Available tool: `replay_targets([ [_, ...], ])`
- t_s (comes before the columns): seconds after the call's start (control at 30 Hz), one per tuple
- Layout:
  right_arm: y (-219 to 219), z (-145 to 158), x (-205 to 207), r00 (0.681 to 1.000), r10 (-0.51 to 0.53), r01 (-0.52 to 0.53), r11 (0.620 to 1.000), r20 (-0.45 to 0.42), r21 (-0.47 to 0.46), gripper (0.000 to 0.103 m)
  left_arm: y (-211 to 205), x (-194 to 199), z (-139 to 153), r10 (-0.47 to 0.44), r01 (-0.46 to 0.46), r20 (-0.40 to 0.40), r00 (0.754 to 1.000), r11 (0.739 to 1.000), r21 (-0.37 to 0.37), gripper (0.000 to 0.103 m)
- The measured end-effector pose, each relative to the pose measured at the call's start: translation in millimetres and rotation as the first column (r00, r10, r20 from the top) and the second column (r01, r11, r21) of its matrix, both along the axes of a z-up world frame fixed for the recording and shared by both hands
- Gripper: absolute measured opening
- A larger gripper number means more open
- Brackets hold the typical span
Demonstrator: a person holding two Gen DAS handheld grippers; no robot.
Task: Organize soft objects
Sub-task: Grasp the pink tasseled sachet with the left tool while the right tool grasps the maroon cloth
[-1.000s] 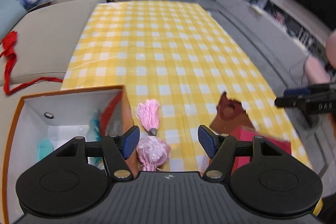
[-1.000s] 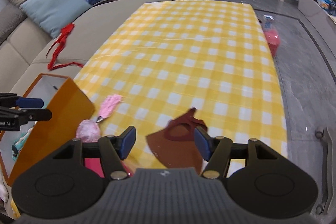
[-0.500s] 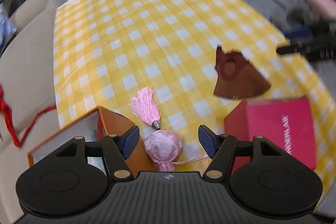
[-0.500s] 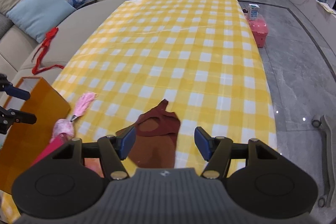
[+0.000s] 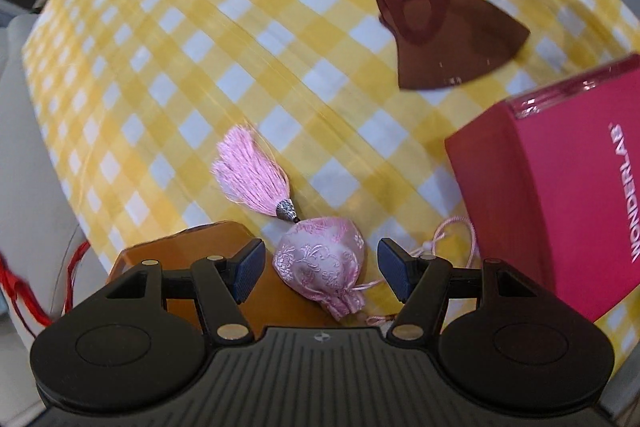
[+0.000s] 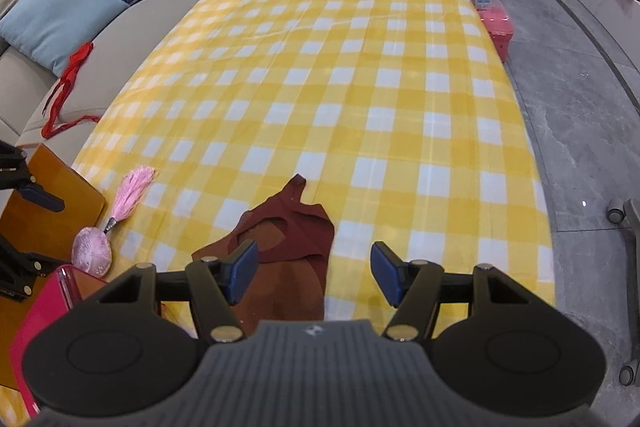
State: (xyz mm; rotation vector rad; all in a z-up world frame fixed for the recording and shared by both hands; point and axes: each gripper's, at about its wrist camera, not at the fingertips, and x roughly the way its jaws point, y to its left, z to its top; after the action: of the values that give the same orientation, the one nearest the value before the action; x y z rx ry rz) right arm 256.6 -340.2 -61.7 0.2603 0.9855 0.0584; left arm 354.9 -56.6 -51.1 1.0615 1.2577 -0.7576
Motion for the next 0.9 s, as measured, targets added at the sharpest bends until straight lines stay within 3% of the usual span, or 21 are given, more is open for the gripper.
replay_targets([
  [0.33,5.7,-25.8,9.7,0.998,0.025,-0.025,1.000,-0.057,-0.015,0.069,-7.4,3.9,-26.2,-0.128,0.140,-0.123,0.984,0.986,0.092,0.076],
  [0.6,26.3,-44.2,16.5,0.991,0.101,-0.105,0.993,-0.088,-0.043,0.070,-0.8,8.8,-41.8,-0.126,0.144,-0.148,0.981,0.983,0.116,0.076],
  [0.77,40.8,-50.4,15.5,0.983,0.162,-0.170,0.980,-0.082,-0.104,0.084,3.6,8.5,-51.2,-0.139,0.159,-0.143,0.980,0.977,0.140,0.076],
  [0.9,50.9,-54.6,13.8,0.978,0.195,-0.205,0.965,-0.076,-0.162,0.088,4.2,11.5,-55.9,-0.126,0.146,-0.139,0.982,0.979,0.141,0.076],
])
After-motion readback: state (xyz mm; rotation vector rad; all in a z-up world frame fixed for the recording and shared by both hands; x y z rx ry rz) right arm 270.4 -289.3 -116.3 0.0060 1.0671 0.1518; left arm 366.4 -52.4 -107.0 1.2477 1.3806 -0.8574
